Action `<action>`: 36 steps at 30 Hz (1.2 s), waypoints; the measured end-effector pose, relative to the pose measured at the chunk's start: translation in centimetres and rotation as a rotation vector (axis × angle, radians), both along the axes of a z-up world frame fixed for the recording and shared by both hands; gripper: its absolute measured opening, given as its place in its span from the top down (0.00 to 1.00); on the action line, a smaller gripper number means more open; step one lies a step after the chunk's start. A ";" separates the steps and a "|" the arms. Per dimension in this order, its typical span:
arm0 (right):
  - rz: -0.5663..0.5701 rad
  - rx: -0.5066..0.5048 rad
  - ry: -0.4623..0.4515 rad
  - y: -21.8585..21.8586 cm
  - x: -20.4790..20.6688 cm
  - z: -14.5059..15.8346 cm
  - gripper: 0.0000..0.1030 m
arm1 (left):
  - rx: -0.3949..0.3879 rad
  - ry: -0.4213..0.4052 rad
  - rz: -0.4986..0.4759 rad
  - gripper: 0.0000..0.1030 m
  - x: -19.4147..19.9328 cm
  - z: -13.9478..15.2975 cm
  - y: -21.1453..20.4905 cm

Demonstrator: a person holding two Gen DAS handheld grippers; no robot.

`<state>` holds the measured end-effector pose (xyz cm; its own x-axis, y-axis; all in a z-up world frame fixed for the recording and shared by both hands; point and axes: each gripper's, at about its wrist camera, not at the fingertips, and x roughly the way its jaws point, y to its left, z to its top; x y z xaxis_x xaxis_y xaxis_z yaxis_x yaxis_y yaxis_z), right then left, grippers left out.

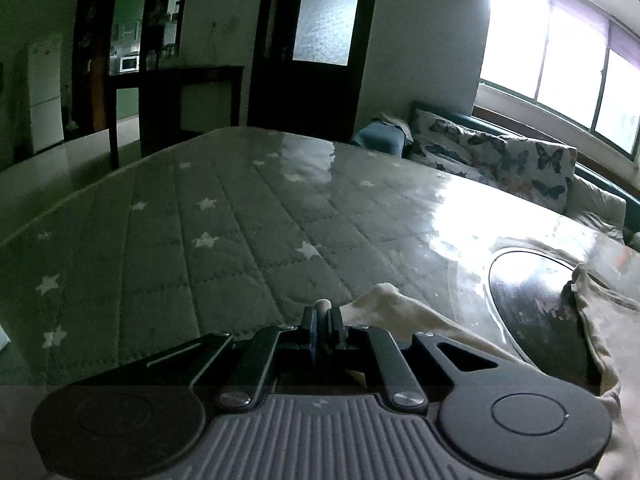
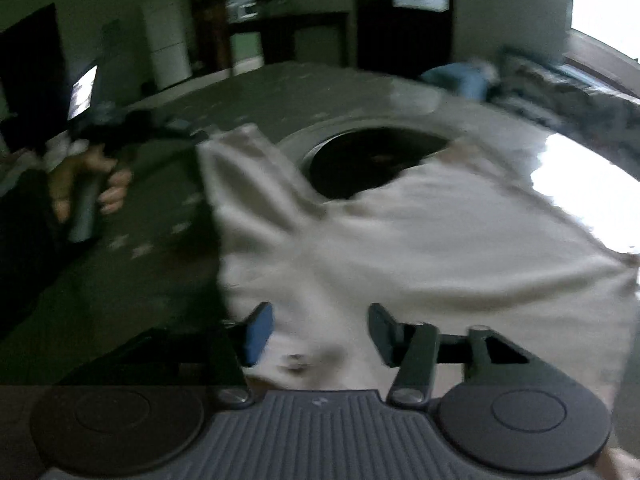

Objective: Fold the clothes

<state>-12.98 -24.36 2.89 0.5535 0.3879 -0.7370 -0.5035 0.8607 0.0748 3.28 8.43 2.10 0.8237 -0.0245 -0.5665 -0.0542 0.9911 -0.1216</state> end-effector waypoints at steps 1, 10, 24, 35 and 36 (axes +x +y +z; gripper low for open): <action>0.025 -0.007 0.007 0.6 -0.4 -0.3 0.63 | 0.005 0.007 -0.004 0.94 0.2 0.0 -0.1; 0.086 0.069 0.007 0.5 -5.1 1.0 0.63 | 0.042 0.023 0.020 0.88 0.1 -0.2 0.3; -0.246 0.014 -0.017 -8.7 -9.7 -0.2 0.62 | 0.040 -0.016 -0.073 0.74 -3.5 3.5 -2.4; -0.460 0.077 -0.048 -13.3 -10.8 0.1 0.62 | -0.020 -0.004 -0.631 0.72 -8.1 5.0 -16.8; -0.472 0.078 -0.041 -13.7 -11.0 -0.2 0.62 | -0.022 0.010 -0.677 0.71 -8.4 4.8 -18.2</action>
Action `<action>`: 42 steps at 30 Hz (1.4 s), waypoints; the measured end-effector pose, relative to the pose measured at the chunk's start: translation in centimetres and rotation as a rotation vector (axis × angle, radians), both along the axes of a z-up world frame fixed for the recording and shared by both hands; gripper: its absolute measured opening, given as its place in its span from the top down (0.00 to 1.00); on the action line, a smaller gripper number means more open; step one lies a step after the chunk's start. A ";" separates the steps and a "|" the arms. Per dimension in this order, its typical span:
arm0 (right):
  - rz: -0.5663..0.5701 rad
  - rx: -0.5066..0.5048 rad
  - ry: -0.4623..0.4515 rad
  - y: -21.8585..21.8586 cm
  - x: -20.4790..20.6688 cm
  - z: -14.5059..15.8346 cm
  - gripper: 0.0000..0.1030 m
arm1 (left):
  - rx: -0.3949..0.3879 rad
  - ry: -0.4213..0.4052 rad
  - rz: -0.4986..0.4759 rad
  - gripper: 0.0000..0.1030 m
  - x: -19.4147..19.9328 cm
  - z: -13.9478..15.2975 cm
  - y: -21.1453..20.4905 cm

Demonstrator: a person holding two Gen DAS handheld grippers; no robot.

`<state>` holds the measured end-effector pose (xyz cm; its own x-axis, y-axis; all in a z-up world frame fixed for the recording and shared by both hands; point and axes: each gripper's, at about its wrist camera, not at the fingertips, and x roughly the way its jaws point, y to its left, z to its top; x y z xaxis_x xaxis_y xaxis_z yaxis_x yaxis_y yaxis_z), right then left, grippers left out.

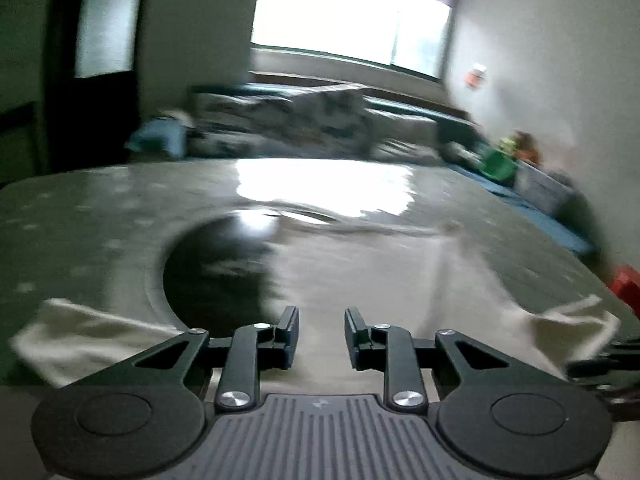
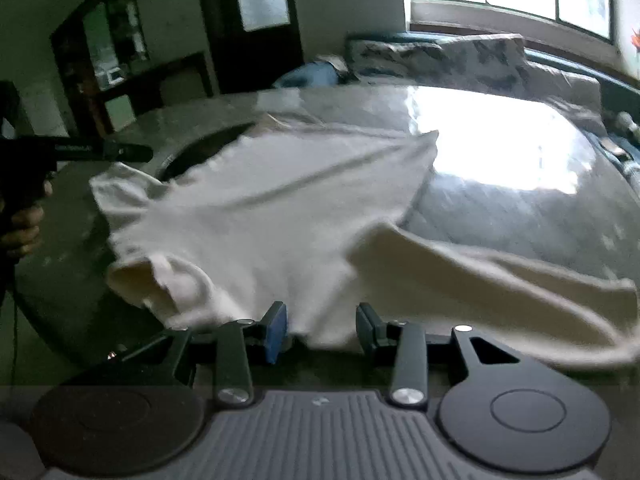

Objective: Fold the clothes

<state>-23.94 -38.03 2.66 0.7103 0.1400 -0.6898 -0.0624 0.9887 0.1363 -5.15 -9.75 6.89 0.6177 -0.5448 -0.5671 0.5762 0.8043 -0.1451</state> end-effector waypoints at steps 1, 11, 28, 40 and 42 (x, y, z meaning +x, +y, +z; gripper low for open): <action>-0.008 0.008 -0.004 -0.4 -0.3 -0.1 0.62 | 0.003 0.008 -0.035 0.71 -0.2 -0.2 -0.9; -0.321 -0.146 -0.083 -7.7 -2.4 1.3 0.62 | 0.075 0.021 -0.354 0.69 -4.2 -2.3 -8.4; -0.451 -0.172 -0.021 -16.8 1.9 -2.1 0.88 | 0.178 0.028 -0.507 0.69 -6.5 -4.2 -11.0; -0.541 -0.147 -0.071 -17.7 0.9 -1.5 0.79 | 0.193 0.010 -0.528 0.67 -6.6 -4.4 -11.0; -0.548 -0.153 -0.094 -17.5 -0.1 -0.9 0.75 | 0.193 0.013 -0.532 0.67 -6.6 -4.1 -11.2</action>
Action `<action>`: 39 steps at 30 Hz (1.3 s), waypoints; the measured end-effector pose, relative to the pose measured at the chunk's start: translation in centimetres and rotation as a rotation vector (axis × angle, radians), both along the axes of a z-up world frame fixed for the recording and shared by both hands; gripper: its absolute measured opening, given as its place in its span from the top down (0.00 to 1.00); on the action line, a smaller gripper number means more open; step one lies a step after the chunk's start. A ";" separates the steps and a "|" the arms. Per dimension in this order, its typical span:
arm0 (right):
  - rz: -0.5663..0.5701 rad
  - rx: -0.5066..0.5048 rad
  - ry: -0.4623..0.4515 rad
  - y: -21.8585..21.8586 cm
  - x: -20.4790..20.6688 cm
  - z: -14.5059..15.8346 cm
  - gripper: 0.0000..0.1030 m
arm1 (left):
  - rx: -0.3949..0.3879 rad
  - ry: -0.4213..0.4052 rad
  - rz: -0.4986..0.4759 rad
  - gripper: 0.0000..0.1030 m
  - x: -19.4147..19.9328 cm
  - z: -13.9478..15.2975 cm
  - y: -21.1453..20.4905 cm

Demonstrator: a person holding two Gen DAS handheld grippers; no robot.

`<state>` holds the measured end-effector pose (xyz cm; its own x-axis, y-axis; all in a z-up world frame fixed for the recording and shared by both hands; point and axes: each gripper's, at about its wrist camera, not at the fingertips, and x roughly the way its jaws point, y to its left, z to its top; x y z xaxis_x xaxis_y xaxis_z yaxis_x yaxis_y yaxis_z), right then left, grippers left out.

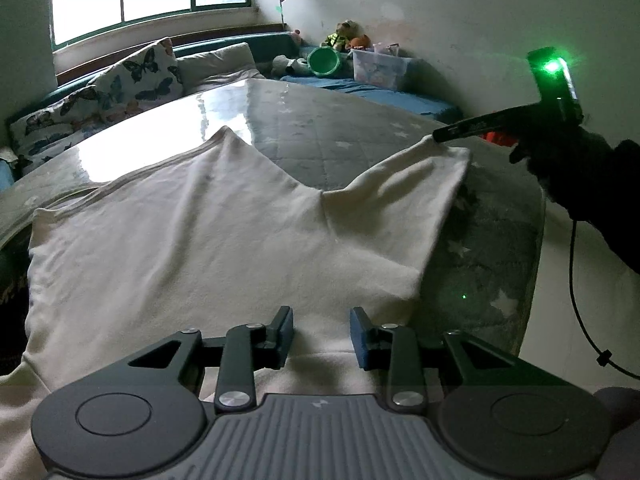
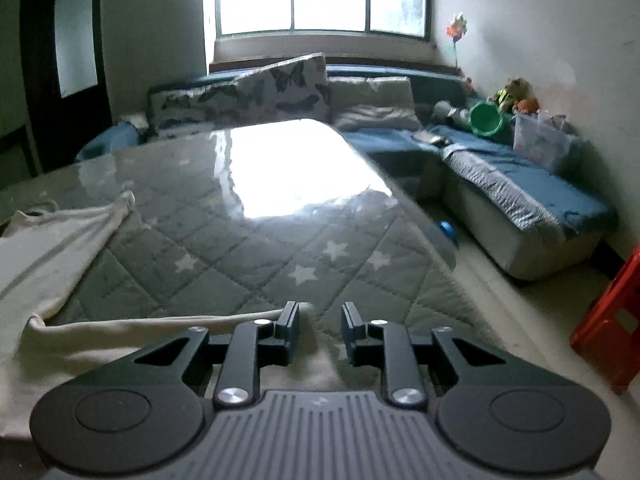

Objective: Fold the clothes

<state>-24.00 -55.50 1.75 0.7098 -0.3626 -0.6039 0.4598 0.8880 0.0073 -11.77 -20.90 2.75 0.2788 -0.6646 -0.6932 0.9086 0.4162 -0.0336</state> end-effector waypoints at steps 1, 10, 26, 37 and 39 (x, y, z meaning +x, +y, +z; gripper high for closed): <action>-0.004 -0.002 -0.004 0.1 -0.4 0.2 0.73 | -0.004 -0.004 -0.005 0.67 -0.1 0.2 -0.1; -0.012 0.010 0.033 1.5 -3.4 -0.6 0.60 | -0.050 -0.029 -0.075 0.58 -1.0 1.4 -2.3; -0.073 0.088 -0.003 1.1 -4.2 -1.1 0.62 | -0.009 0.007 -0.095 0.57 -0.9 -0.3 -4.0; -0.105 0.147 -0.060 0.8 -4.6 -1.4 0.90 | -0.020 0.011 -0.093 0.54 -1.1 -0.3 -4.2; -0.113 0.182 -0.100 0.4 -5.0 -1.3 0.94 | -0.018 0.008 -0.094 0.52 -1.2 -0.4 -4.2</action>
<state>-28.97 -55.08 0.44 0.7302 -0.3350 -0.5954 0.5455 0.8106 0.2130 -12.99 -25.13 2.34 0.2094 -0.6997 -0.6831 0.9433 0.3284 -0.0473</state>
